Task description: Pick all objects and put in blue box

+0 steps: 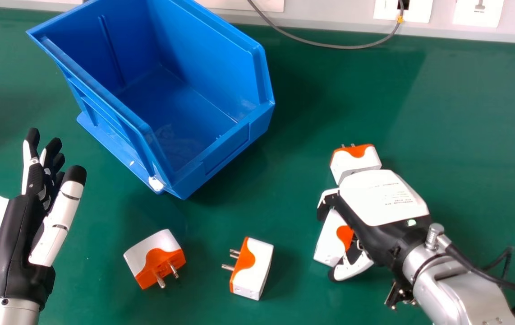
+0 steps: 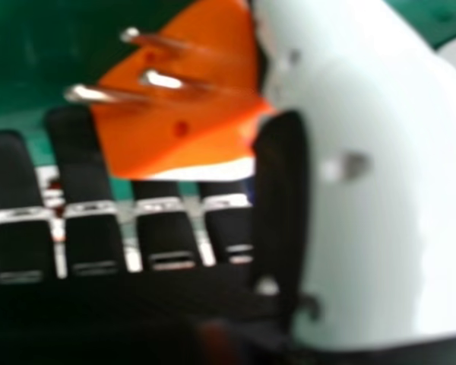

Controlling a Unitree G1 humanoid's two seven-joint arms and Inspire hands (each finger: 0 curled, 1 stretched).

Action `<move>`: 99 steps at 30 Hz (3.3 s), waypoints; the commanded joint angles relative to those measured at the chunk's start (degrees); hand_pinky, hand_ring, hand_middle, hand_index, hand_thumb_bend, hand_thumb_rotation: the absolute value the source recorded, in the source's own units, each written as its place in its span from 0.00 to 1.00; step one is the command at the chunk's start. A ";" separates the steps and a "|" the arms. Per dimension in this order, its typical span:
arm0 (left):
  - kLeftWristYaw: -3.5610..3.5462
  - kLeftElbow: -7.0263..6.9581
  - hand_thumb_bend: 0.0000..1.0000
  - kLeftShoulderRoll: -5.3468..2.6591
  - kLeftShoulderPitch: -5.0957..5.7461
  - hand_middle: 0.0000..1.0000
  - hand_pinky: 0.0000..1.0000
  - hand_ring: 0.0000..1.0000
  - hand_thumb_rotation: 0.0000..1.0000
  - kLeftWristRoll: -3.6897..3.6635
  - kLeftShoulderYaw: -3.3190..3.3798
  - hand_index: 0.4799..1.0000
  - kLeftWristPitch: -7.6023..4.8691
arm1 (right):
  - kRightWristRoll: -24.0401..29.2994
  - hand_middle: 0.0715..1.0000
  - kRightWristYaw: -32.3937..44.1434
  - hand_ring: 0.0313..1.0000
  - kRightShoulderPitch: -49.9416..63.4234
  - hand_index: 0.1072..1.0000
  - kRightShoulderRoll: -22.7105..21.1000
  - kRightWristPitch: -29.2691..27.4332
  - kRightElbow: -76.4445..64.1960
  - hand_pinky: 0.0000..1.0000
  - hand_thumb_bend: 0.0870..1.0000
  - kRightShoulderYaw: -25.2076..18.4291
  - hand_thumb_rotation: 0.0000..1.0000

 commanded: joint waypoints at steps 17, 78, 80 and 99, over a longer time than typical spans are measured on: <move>0.22 -1.44 0.46 0.41 -0.14 1.00 1.00 1.00 0.73 0.22 0.16 1.00 -0.27 | -0.31 0.47 -1.30 0.39 0.57 0.49 0.02 -0.33 -0.52 0.30 0.45 -0.43 0.02; 0.39 -1.43 0.48 0.38 -0.24 1.00 1.00 1.00 0.75 0.58 -0.26 1.00 -0.15 | 6.18 0.46 -8.85 0.40 -47.14 0.50 18.70 -7.56 22.82 0.32 0.44 -0.16 0.00; 0.31 -0.70 0.48 0.36 -0.43 1.00 1.00 1.00 0.75 0.54 -0.25 1.00 -0.56 | 5.75 0.46 -11.86 0.40 -51.52 0.48 20.22 -8.32 29.34 0.32 0.44 0.95 0.00; 1.26 -3.12 0.47 -0.69 0.68 1.00 1.00 1.00 0.75 0.83 -0.91 1.00 0.15 | 6.32 0.47 -22.70 0.42 -72.67 0.42 31.74 -10.80 67.82 0.33 0.45 8.95 0.00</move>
